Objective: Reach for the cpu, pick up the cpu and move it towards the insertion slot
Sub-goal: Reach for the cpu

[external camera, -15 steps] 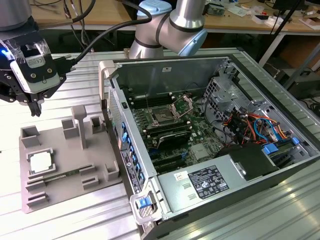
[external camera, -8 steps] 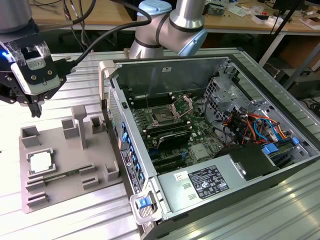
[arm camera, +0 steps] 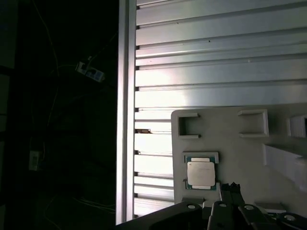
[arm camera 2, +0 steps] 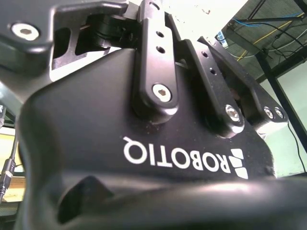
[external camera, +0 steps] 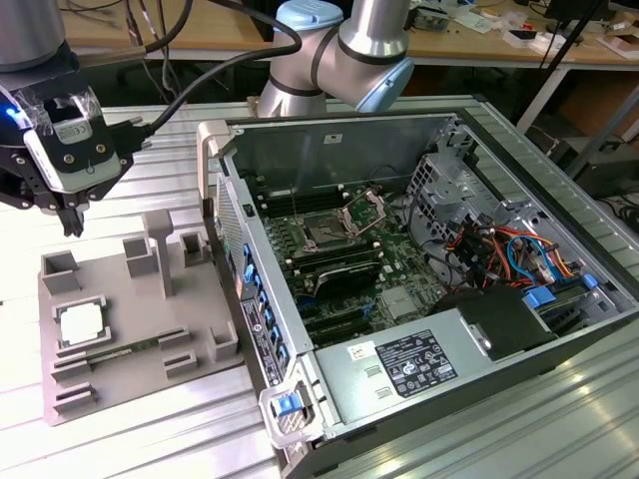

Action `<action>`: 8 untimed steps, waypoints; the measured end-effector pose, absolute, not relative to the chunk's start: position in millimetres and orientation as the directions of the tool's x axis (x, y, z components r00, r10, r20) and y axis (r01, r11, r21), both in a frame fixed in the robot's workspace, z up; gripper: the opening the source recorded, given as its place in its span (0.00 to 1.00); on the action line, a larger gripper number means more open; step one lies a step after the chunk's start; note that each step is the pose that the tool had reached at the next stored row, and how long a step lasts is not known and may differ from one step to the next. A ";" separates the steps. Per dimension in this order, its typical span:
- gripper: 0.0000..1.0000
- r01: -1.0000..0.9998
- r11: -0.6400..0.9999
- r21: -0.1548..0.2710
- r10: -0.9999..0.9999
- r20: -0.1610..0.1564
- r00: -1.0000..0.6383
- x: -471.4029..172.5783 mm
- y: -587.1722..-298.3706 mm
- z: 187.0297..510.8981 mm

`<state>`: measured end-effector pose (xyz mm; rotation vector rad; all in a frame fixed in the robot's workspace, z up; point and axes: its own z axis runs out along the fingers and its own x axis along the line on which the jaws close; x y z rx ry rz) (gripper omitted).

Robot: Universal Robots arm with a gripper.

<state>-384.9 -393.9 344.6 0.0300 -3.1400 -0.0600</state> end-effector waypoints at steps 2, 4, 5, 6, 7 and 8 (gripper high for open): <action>0.11 -0.019 0.999 0.038 -0.019 0.001 -1.000 -384.9 -393.9 344.3; 0.11 -0.019 0.999 0.038 -0.019 0.001 -1.000 -384.9 -393.9 344.0; 0.11 -0.019 0.999 0.038 -0.019 0.000 -1.000 -384.9 -393.9 343.7; 0.11 -0.019 0.999 0.038 -0.019 0.001 -1.000 -384.9 -393.9 343.6; 0.11 -0.019 0.999 0.038 -0.019 0.001 -1.000 -384.9 -393.9 343.1; 0.11 -0.019 0.999 0.038 -0.019 0.001 -1.000 -384.9 -393.9 342.6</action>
